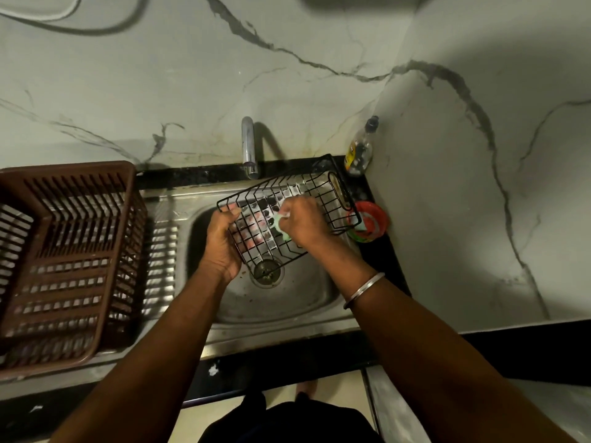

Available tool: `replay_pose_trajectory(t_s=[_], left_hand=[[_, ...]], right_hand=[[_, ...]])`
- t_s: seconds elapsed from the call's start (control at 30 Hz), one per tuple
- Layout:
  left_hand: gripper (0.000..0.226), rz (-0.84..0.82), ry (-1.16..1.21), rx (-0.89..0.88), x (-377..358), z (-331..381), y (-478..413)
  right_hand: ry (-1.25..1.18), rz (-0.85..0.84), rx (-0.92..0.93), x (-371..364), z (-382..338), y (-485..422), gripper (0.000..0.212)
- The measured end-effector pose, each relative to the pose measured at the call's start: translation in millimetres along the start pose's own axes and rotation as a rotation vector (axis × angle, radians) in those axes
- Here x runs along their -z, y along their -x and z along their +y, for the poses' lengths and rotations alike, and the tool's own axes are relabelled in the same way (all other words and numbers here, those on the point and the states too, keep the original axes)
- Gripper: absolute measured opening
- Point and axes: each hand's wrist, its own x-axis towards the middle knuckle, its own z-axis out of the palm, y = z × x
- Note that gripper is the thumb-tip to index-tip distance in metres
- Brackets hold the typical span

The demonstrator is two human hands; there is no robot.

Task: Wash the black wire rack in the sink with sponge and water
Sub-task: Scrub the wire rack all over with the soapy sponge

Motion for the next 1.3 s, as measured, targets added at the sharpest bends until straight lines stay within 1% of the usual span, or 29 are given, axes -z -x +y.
replay_pose_trajectory(t_s=[0.03,0.13,0.17,0.23,0.27,0.33,0.4,0.47,0.5,0.57,0.63,0.67,0.77,0.8,0.87,0.9,1.0,1.03,1.07,1.1,1.13,1.17,1.23,1.27,1.3], left_hand=[[0.078,0.0,-0.001,-0.004,-1.6,1.1,0.5],[0.067,0.014,-0.019,-0.009,-0.6,3.0,-1.4],[0.064,0.015,-0.019,-0.007,0.2,2.5,-2.6],[0.061,0.002,-0.014,-0.004,-0.2,2.3,-3.6],[0.057,0.004,-0.011,-0.007,-0.7,2.4,-3.9],[0.053,0.017,-0.018,-0.008,-1.1,2.9,-3.0],[0.057,0.017,-0.031,-0.006,-0.6,2.7,-3.1],[0.059,0.005,-0.022,-0.007,-1.0,1.8,-3.1],[0.054,0.01,-0.019,-0.012,-0.9,2.1,-3.6],[0.043,0.014,-0.026,-0.021,-2.0,2.7,-4.2],[0.043,0.012,-0.052,-0.019,-3.2,3.6,-5.4],[0.044,0.007,-0.068,-0.019,-3.8,4.0,-6.3],[0.035,0.0,-0.072,-0.019,-4.2,8.1,-7.7],[0.03,-0.004,-0.064,-0.023,-4.9,9.3,-7.4],[0.023,-0.011,-0.07,-0.044,-6.3,9.2,-6.8],[0.022,-0.018,-0.08,-0.048,-8.0,8.8,-6.2],[0.034,-0.034,-0.113,-0.056,-7.8,9.4,-7.1],[0.036,-0.036,-0.112,-0.055,-7.1,11.4,-7.1],[0.035,-0.036,-0.095,-0.048,-6.6,12.8,-6.4],[0.031,-0.034,-0.069,-0.035,-7.1,14.5,-4.8],[0.025,-0.031,-0.052,-0.027,-7.6,15.1,-3.8],[0.02,-0.029,-0.053,-0.029,-8.8,15.0,-2.6],[0.017,-0.042,-0.081,-0.059,-10.7,13.2,-1.4],[0.017,-0.053,-0.084,-0.066,-11.9,13.3,-0.3],[0.017,-0.061,-0.072,-0.055,-13.2,14.4,1.0]], right_hand=[[0.001,0.017,-0.007,1.9,-1.5,0.8,0.016],[0.014,-0.155,0.064,-1.1,-7.0,3.8,0.02],[0.017,-0.175,0.057,0.4,-7.7,4.3,0.021],[0.028,-0.11,-0.001,5.2,-3.7,2.3,0.023],[0.042,-0.103,-0.013,5.6,-2.8,1.7,0.023],[0.088,-0.2,0.05,1.3,-9.6,6.0,0.021],[0.119,-0.282,0.111,-2.6,-12.5,9.9,0.018],[0.121,-0.265,0.082,2.2,-7.2,8.0,0.019],[0.132,-0.242,0.076,3.2,-6.0,6.6,0.02],[0.146,-0.265,0.147,-1.2,-14.9,8.1,0.017],[0.131,-0.323,0.233,-7.7,-24.6,12.5,0.013],[0.128,-0.331,0.234,-8.2,-25.2,11.5,0.013],[0.082,-0.238,0.166,-6.8,-16.8,1.8,0.017],[0.073,-0.235,0.179,-8.3,-18.6,1.8,0.016],[0.064,-0.272,0.271,-12.8,-29.5,5.7,0.011],[0.036,-0.252,0.294,-14.4,-33.5,6.5,0.011],[-0.123,-0.038,0.207,-14.7,-36.4,0.2,0.01],[-0.129,-0.048,0.213,-14.8,-36.4,-0.4,0.011],[-0.104,-0.124,0.243,-15.6,-37.2,1.2,0.011],[-0.063,-0.236,0.266,-14.7,-39.8,4.4,0.011],[-0.037,-0.312,0.271,-14.5,-42.6,6.7,0.014],[-0.036,-0.317,0.259,-15.0,-43.9,6.1,0.016],[-0.09,-0.153,0.216,-17.2,-45.0,1.8,0.016],[-0.105,-0.1,0.206,-18.4,-46.3,1.7,0.016],[-0.095,-0.118,0.211,-19.7,-47.2,2.9,0.018]])
